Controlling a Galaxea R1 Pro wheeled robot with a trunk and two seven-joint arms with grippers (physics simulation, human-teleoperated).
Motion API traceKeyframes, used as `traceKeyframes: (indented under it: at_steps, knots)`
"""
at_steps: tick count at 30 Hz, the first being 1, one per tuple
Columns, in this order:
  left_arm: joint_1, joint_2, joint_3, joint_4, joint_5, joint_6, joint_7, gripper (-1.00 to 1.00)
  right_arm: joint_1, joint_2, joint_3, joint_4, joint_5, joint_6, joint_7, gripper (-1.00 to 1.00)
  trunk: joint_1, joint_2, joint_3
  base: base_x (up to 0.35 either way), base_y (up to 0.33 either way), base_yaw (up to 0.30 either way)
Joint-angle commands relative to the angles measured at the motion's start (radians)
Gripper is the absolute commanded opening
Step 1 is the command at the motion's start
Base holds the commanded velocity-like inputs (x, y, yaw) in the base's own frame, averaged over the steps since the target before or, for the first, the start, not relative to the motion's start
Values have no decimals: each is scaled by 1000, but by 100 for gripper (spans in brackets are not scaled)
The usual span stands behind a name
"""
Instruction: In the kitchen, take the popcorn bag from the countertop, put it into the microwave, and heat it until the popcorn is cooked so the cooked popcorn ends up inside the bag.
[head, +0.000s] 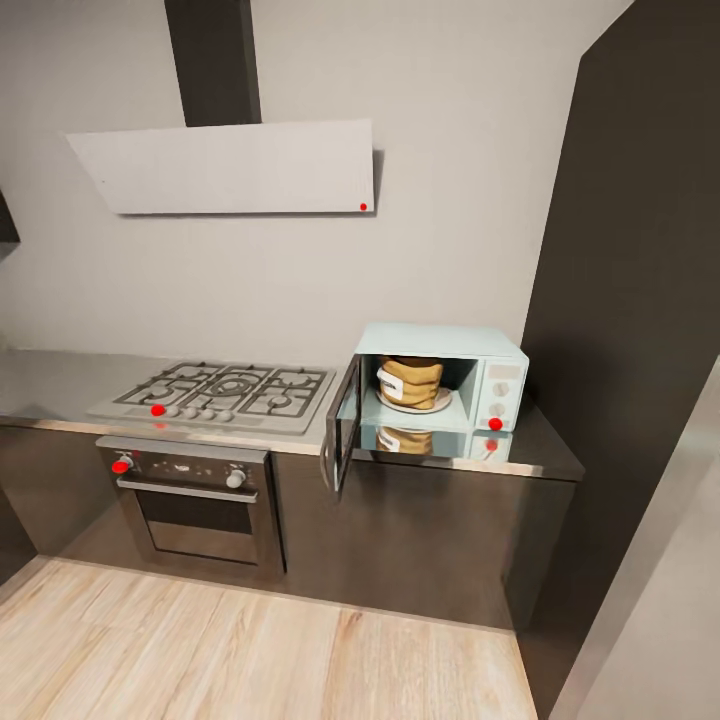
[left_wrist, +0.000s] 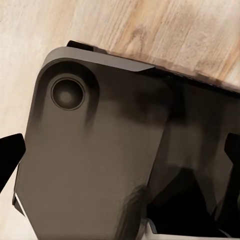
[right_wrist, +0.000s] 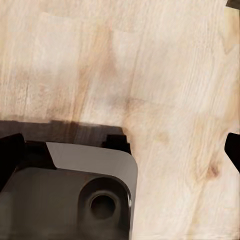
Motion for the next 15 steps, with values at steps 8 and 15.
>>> traceKeyframes:
  at_steps: [8,15]
  knots:
    - [0,-1,1,0,3,-3,-2,100,57,6,-22,3,-47,-6,3,100,0,-1,0,0,0,-209]
    - [0,0,1,0,3,-1,-2,100,58,7,-23,3,-49,-3,3,100,0,-1,0,0,0,-273]
